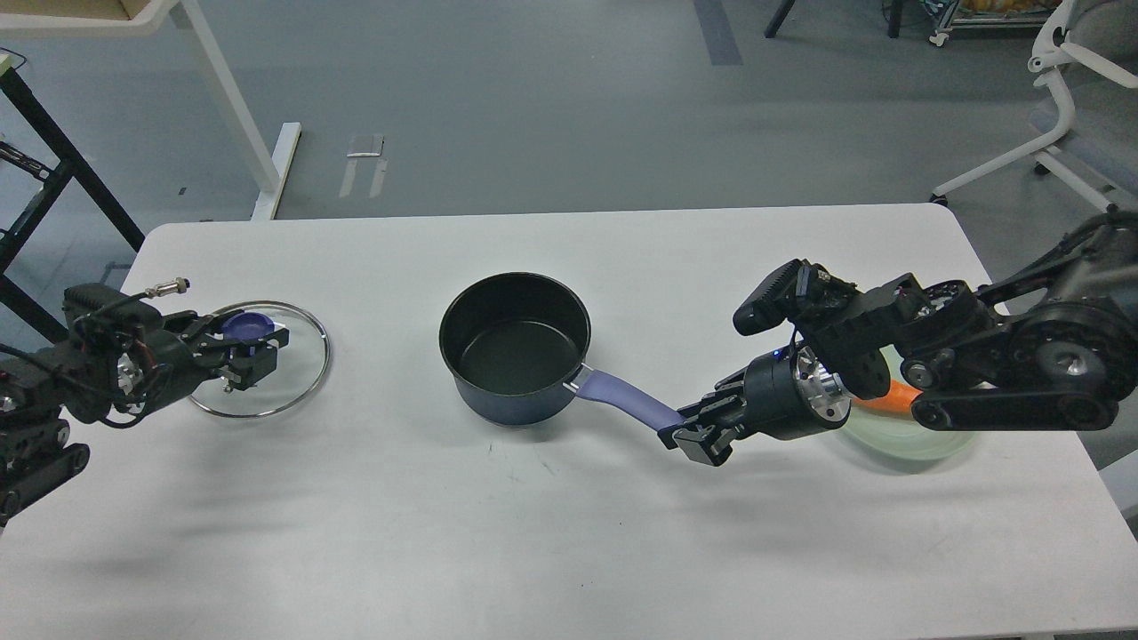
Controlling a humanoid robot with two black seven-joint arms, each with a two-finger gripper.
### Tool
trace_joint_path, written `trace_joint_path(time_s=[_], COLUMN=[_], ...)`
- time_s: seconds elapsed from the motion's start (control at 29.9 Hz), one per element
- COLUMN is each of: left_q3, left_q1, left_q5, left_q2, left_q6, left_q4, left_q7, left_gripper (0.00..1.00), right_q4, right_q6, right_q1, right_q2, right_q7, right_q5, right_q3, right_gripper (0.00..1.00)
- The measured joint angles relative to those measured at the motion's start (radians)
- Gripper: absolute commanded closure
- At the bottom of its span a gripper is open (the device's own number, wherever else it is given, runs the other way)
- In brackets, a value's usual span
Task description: Open pot lid
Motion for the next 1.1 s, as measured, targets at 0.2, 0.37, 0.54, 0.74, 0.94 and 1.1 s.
trace_joint_path(time_s=[0.2, 0.37, 0.54, 0.74, 0.94, 1.1], left_q3=[0.001, 0.001, 0.0, -0.007, -0.011, -0.013], left_q1=[0.005, 0.015, 0.016, 0.01, -0.052, -0.128], left_q5=[-0.004, -0.005, -0.006, -0.039, -0.345, -0.64], left_q2=[-0.007, -0.008, -0.008, -0.007, 0.004, 0.006], left_q6=[0.0, 0.001, 0.001, 0.001, -0.009, -0.063], left_q4=[0.012, 0.013, 0.013, 0.012, 0.011, 0.011], left_q7=[0.0, 0.001, 0.001, 0.0, 0.001, 0.001], left_gripper=[0.25, 0.2, 0.16, 0.01, 0.01, 0.01], right_q4=[0.0, 0.0, 0.0, 0.0, -0.001, -0.012], right_q6=[0.0, 0.0, 0.0, 0.0, 0.0, -0.003], right_q1=[0.001, 0.003, 0.003, 0.003, -0.002, -0.016], right_q2=[0.0, -0.005, -0.006, -0.008, -0.012, -0.029], right_q7=[0.0, 0.0, 0.0, 0.0, 0.001, 0.002], right_q5=[0.0, 0.001, 0.002, 0.001, 0.001, 0.008], right_q3=[0.0, 0.0, 0.0, 0.0, 0.017, 0.046], right_gripper=[0.78, 0.78, 0.78, 0.74, 0.47, 0.04])
